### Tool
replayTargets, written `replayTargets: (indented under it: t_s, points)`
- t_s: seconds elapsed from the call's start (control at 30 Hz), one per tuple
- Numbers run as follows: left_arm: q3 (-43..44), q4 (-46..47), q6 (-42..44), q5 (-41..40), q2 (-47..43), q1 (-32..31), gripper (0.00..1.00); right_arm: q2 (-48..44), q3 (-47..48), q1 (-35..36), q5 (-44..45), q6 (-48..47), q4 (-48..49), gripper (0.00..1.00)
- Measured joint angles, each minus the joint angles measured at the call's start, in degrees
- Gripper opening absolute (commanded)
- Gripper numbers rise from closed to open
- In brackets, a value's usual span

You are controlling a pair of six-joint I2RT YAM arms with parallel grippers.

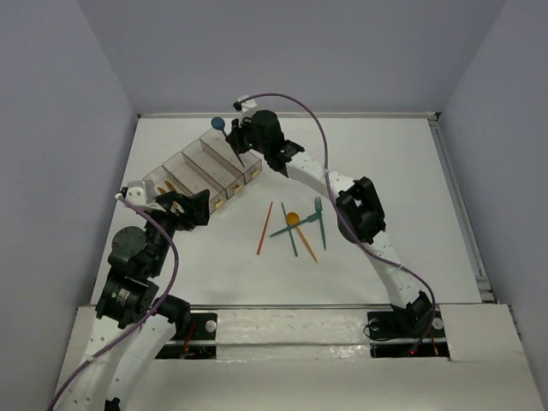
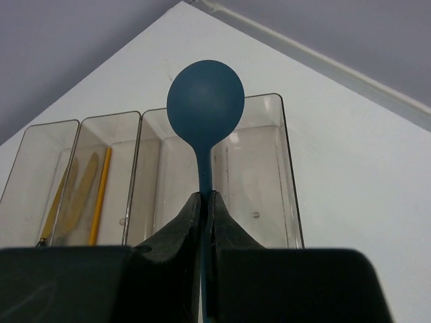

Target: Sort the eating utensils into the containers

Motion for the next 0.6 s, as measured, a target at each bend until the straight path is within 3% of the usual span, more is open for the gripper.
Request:
replayTargets:
  t_s: [0.6]
  points:
    - [0.0,0.0,0.3,0.0,0.0,0.0,0.99,6.4,4.9,0.0,-0.9,-4.9,-2.1,0.04]
